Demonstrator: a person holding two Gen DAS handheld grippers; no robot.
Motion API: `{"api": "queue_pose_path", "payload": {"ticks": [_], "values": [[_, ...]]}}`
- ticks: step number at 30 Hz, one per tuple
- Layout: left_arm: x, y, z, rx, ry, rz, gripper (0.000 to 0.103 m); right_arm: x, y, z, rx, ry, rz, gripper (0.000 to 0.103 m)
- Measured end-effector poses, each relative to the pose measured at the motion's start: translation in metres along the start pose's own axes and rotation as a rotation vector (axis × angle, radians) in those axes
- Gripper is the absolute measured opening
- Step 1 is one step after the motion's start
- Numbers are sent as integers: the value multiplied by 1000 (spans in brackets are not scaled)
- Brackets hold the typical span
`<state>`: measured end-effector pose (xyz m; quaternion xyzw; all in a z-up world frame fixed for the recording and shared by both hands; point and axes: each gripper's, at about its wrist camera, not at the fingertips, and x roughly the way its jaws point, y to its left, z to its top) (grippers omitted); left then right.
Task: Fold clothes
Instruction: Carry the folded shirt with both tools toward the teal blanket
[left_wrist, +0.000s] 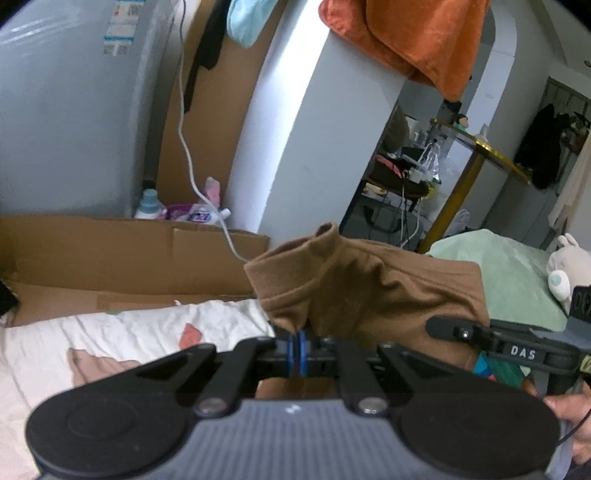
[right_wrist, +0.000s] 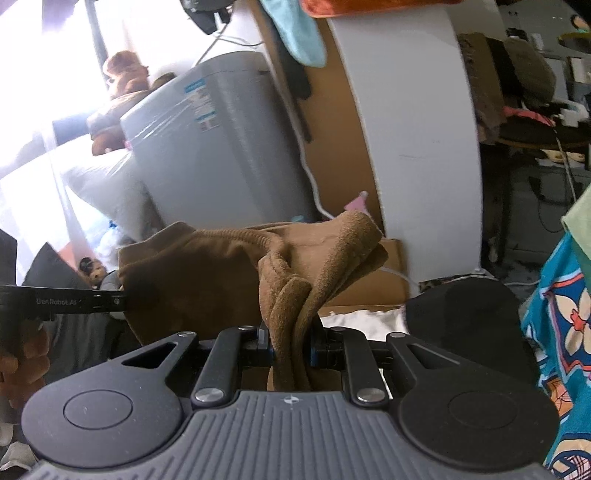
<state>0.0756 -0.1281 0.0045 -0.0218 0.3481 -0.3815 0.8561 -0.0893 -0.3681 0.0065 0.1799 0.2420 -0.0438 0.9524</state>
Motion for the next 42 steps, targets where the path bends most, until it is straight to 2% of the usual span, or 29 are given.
{"api": "queue_pose_path", "payload": {"ticks": [11, 19, 26, 33, 38, 42], "values": [[93, -9, -11, 3, 50, -79, 3, 37, -81, -30, 41, -9, -50, 16], [147, -7, -28, -2, 142, -130, 3, 57, -123, -53, 96, 24, -117, 16], [168, -19, -14, 10, 147, -201, 3, 52, -149, -41, 113, -20, -179, 16], [185, -43, 10, 47, 128, -259, 3, 35, -173, -23, 116, -105, -242, 16], [194, -53, 24, 63, 121, -351, 3, 24, -183, -10, 108, -150, -282, 16], [205, -54, 27, 49, 133, -356, 3, 23, -190, -4, 102, -161, -306, 16]]}}
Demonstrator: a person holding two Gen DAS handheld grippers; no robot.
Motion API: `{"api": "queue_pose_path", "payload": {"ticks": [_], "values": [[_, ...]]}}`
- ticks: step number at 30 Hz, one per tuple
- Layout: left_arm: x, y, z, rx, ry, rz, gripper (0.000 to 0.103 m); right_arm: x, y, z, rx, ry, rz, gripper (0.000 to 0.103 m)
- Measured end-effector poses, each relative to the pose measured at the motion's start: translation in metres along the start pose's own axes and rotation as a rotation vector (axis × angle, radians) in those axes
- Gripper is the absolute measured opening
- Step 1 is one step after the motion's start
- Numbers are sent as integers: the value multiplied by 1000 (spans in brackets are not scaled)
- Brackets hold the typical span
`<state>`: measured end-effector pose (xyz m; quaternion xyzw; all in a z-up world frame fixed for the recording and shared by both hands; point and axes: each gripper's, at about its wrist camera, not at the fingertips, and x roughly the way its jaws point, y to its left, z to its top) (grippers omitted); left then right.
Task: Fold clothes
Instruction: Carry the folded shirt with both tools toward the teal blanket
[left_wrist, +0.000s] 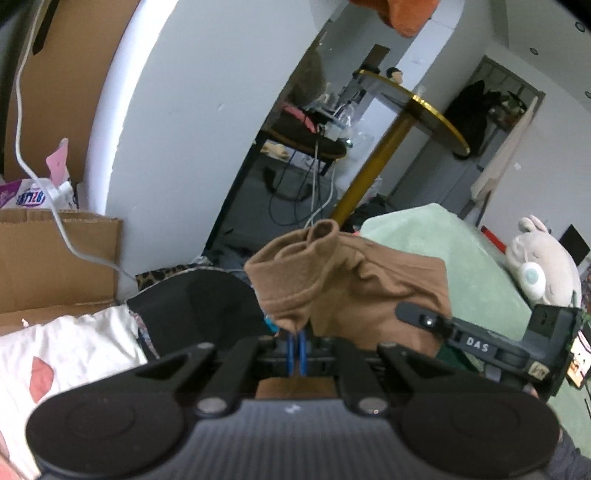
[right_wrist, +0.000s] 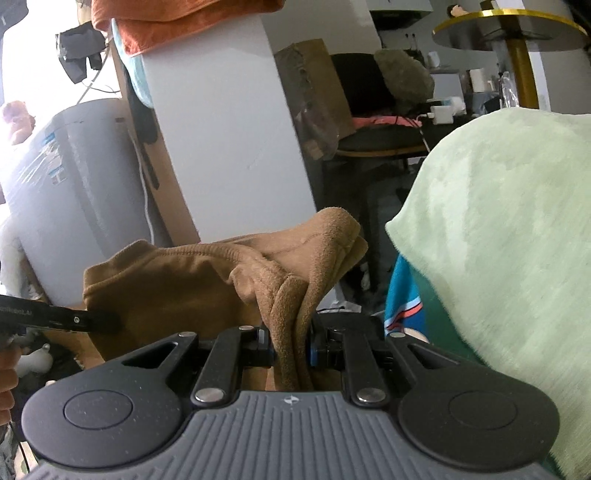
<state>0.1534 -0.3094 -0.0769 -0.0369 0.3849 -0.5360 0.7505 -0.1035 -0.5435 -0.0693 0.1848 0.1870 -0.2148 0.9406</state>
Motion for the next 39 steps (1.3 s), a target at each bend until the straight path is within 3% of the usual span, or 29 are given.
{"api": "queue_pose_path", "payload": {"ticks": [5, 12, 28, 39], "values": [[7, 2, 0, 0, -3, -14, 3, 8, -3, 5, -6, -12, -22, 16], [24, 25, 1, -80, 14, 2, 3, 33, -3, 0, -6, -4, -34, 16], [69, 67, 10, -141, 33, 91, 3, 109, -16, -3, -11, 54, -97, 16], [107, 100, 31, -90, 61, 190, 3, 162, -12, 3, -104, 111, -150, 16]]}}
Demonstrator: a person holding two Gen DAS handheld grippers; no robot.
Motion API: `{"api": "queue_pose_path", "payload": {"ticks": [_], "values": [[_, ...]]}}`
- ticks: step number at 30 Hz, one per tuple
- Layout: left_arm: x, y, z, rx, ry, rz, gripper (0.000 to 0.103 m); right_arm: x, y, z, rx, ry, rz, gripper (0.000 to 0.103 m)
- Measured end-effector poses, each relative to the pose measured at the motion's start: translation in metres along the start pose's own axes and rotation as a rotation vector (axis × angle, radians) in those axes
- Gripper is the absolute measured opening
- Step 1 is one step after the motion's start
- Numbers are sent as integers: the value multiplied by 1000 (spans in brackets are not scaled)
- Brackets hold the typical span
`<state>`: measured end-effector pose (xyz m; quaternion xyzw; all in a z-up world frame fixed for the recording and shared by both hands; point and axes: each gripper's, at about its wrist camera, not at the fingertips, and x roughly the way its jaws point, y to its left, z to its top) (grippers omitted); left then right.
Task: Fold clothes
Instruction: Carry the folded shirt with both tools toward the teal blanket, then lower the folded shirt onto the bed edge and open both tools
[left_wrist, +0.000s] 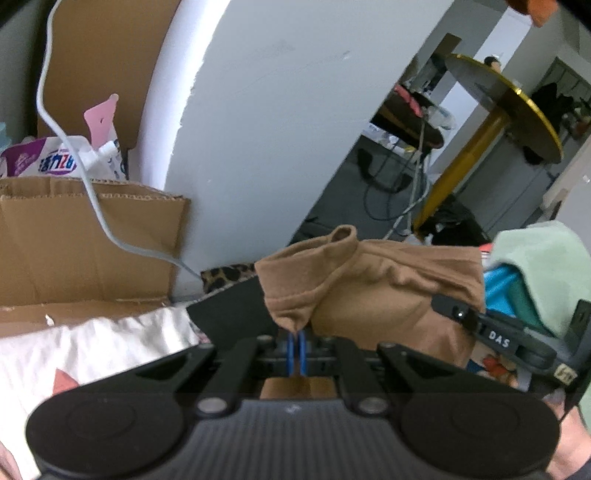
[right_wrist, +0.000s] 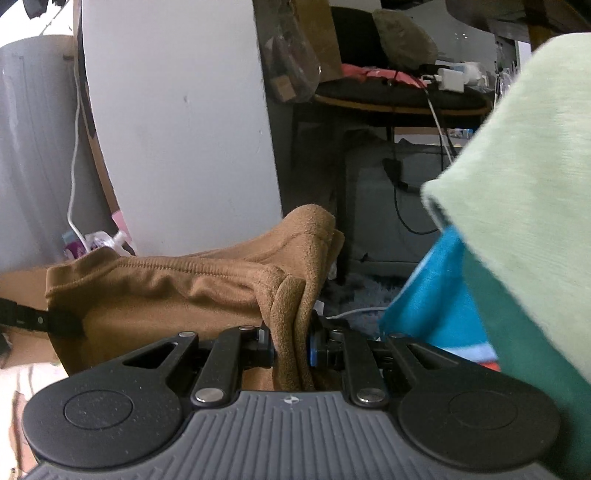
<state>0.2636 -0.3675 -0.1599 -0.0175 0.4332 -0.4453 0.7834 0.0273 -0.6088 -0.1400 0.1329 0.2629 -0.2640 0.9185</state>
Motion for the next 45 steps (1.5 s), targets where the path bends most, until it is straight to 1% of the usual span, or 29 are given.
{"api": "queue_pose_path", "payload": {"ticks": [3, 6, 14, 21, 25, 26, 27, 29, 32, 34, 35, 36, 38, 40, 43, 44, 45], "values": [[16, 7, 7, 3, 1, 25, 3, 16, 4, 2, -25, 12, -20, 16], [35, 17, 12, -16, 3, 44, 3, 34, 8, 3, -62, 24, -50, 16], [79, 44, 18, -63, 15, 79, 3, 92, 17, 5, -121, 96, -101, 16], [112, 68, 22, -121, 28, 85, 4, 138, 19, 7, -170, 157, -133, 17], [125, 78, 23, -143, 29, 88, 4, 163, 15, 10, -188, 206, -156, 19], [126, 80, 23, -150, 31, 88, 4, 167, 14, 12, -193, 219, -164, 22], [128, 82, 23, -158, 33, 87, 4, 172, 14, 14, -202, 233, -176, 25], [131, 86, 22, -161, 34, 78, 4, 178, 15, 20, -224, 258, -203, 37], [129, 90, 22, -162, 33, 72, 9, 182, 15, 32, -256, 285, -227, 37], [127, 93, 21, -170, 35, 79, 11, 180, 14, 41, -264, 273, -256, 38], [124, 94, 21, -173, 31, 91, 16, 178, 12, 46, -257, 267, -260, 38], [121, 95, 20, -176, 27, 102, 17, 176, 11, 49, -246, 264, -256, 38], [115, 97, 21, -177, 11, 130, 28, 171, 10, 51, -234, 261, -249, 38], [106, 100, 23, -181, -5, 149, 30, 167, 12, 48, -237, 259, -240, 38], [93, 105, 25, -199, -9, 153, 30, 162, 14, 41, -237, 252, -221, 37], [87, 106, 24, -217, -17, 149, 30, 159, 15, 38, -235, 253, -210, 36], [83, 108, 22, -234, -27, 139, 34, 157, 17, 35, -233, 256, -198, 33]]}}
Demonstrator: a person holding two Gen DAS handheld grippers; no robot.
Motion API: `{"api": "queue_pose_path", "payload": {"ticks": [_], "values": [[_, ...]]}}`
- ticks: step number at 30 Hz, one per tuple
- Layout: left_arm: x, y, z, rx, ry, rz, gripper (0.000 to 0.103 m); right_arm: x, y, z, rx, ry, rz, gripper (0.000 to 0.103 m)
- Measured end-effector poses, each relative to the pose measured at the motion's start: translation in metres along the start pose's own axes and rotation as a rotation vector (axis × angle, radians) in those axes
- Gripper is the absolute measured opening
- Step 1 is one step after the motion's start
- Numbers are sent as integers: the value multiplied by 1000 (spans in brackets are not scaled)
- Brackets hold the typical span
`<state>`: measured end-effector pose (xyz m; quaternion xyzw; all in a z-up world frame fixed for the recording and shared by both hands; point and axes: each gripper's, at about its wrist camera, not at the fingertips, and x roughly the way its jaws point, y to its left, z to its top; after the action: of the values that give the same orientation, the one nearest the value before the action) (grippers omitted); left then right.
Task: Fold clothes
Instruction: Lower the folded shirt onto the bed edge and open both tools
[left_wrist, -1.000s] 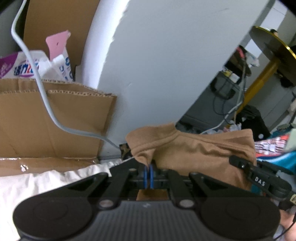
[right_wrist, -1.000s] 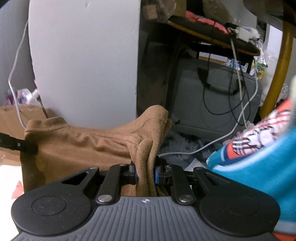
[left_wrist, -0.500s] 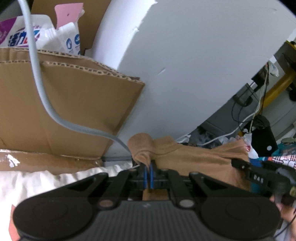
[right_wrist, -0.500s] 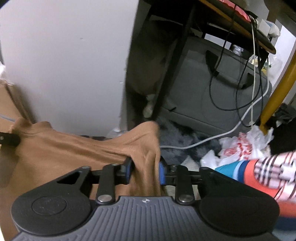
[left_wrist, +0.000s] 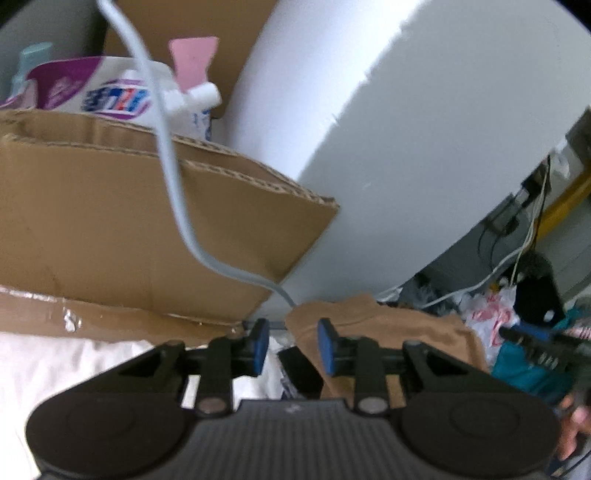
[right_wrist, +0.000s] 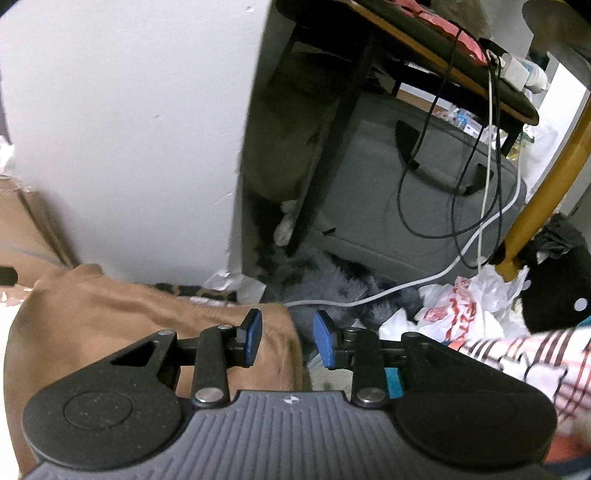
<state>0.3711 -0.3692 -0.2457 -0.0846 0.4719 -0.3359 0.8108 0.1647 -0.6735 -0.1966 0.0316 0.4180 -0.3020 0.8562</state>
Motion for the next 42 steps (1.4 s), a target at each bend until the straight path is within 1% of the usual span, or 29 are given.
{"api": "queue_pose_path", "payload": {"ticks": [1, 2, 6, 8, 15, 19, 24, 25, 32, 36, 37, 39, 40, 42], "values": [[-3, 2, -2, -17, -4, -9, 38, 0, 2, -3, -4, 6, 6, 27], [-7, 3, -5, -30, -6, -12, 39, 0, 5, -7, -11, 15, 9, 26], [-10, 1, -19, -34, -2, -19, 39, 12, 11, -14, -19, 60, -13, 26], [-6, -2, -25, -27, 15, -29, 42, 22, 11, -16, -19, 88, -28, 26], [18, -15, -32, 43, 78, -61, 42, 53, 4, -18, 11, 144, -72, 26], [26, -13, -36, 79, 84, -57, 42, 64, 4, -14, 14, 139, -109, 26], [23, -1, -37, 102, 71, -53, 42, 63, 2, -3, 51, 84, -160, 27], [22, 2, -37, 100, 68, -48, 40, 61, 0, 0, 57, 79, -161, 27], [4, 7, -35, 85, 48, -21, 39, 42, -7, 5, 91, 62, -126, 27], [-12, 0, -40, 99, 37, -12, 39, 21, -6, -4, 96, 32, -63, 28], [-16, -3, -41, 102, 37, -11, 41, 14, -4, -7, 90, 19, -46, 28], [-24, -9, -46, 103, 36, -3, 49, -2, 0, -13, 74, -8, -17, 28], [-29, -11, -48, 102, 33, 3, 55, -10, 1, -17, 70, -20, -3, 29], [-39, -14, -54, 98, 21, 6, 58, -26, 3, -26, 67, -41, 23, 29]]}}
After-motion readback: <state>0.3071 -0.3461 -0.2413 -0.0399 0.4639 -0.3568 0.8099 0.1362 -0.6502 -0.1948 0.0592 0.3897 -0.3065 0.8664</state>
